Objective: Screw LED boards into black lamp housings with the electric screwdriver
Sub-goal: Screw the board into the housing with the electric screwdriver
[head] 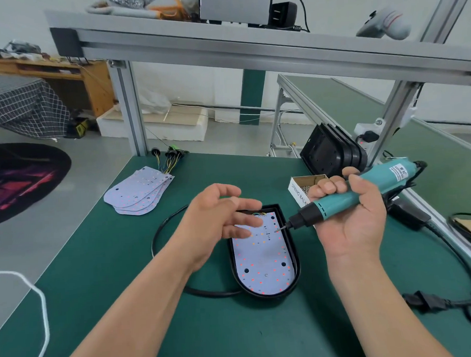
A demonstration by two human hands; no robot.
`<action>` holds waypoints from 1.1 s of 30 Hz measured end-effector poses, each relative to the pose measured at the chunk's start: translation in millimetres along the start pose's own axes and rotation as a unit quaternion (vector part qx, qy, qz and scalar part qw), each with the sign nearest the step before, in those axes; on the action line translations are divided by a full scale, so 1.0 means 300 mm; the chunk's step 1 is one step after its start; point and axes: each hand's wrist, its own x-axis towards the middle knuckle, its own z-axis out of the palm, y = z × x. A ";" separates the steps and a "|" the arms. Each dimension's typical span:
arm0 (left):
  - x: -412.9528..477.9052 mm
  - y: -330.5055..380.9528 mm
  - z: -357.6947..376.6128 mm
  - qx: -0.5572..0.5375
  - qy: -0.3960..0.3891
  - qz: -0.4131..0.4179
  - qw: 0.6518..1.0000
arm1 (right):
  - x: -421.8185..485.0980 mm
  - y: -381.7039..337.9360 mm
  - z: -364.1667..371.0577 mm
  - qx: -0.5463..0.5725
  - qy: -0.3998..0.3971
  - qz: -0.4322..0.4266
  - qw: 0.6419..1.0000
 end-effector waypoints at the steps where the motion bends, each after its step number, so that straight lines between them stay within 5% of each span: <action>1: -0.002 -0.005 0.009 0.036 -0.010 0.007 0.999 | 0.000 -0.002 0.002 0.002 0.001 -0.002 1.000; 7: -0.007 -0.063 0.034 0.199 -0.007 0.089 0.976 | -0.002 -0.021 0.009 0.025 -0.005 -0.017 1.000; 33: -0.051 -0.045 0.089 0.036 -0.032 0.006 0.999 | -0.013 -0.015 0.025 0.005 -0.044 -0.027 0.999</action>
